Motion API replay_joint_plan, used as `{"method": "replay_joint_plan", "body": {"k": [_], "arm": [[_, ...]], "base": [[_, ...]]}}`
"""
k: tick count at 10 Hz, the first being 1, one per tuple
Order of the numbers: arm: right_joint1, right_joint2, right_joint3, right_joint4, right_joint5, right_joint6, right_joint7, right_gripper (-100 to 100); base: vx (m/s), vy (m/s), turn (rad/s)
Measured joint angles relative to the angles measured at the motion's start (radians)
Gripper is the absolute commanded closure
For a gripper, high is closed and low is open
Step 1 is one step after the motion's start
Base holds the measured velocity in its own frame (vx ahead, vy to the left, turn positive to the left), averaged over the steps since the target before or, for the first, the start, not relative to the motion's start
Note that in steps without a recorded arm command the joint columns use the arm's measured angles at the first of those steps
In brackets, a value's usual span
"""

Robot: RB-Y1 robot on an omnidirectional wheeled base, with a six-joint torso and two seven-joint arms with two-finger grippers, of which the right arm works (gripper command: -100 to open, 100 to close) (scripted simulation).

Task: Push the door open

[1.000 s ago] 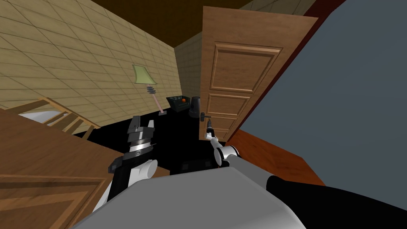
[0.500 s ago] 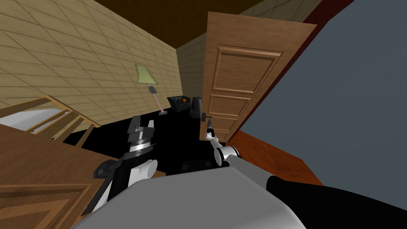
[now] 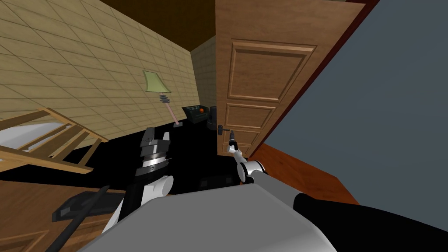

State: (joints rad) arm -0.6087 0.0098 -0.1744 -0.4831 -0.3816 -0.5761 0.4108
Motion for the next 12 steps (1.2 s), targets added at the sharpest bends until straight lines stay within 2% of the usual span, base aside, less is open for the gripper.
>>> {"method": "replay_joint_plan", "body": {"k": [1, 2, 3, 4, 5, 6, 7, 8, 9, 10, 11, 12], "arm": [[-0.012, -0.005, 0.002, 0.026, 0.000, -0.013, -0.007, -100], [-0.029, -0.024, 0.002, 0.057, -0.001, -0.028, -0.014, -100], [0.000, -0.035, 0.000, 0.006, 0.000, -0.012, -0.006, -100], [-0.012, -0.046, 0.002, 0.030, 0.000, -0.018, -0.009, -100], [-0.061, -0.075, 0.003, 0.124, -0.001, -0.059, -0.026, -100], [0.007, -0.068, -0.005, 0.014, -0.003, -0.020, -0.002, -100], [0.006, -0.071, -0.006, 0.005, -0.003, -0.006, 0.008, -100], [-0.003, -0.074, -0.005, 0.019, -0.003, -0.017, 0.004, -100], [0.005, -0.066, -0.007, 0.002, -0.003, -0.015, 0.006, -100], [-0.005, -0.064, -0.007, 0.021, -0.003, -0.022, 0.003, -100], [0.011, -0.039, -0.012, -0.013, -0.005, -0.012, 0.014, -100], [-0.007, -0.034, -0.010, 0.020, -0.005, -0.024, 0.010, -100]], "base": [[0.082, -0.076, 0.005], [0.134, -0.106, 0.023], [0.104, -0.072, 0.005], [0.165, -0.051, 0.029], [0.148, -0.017, 0.027], [0.131, 0.063, 0.016], [0.097, 0.082, 0.008], [0.078, 0.137, 0.034], [0.056, 0.118, 0.008], [0.088, 0.149, 0.023], [0.066, 0.125, 0.010], [0.052, 0.128, 0.025]]}}
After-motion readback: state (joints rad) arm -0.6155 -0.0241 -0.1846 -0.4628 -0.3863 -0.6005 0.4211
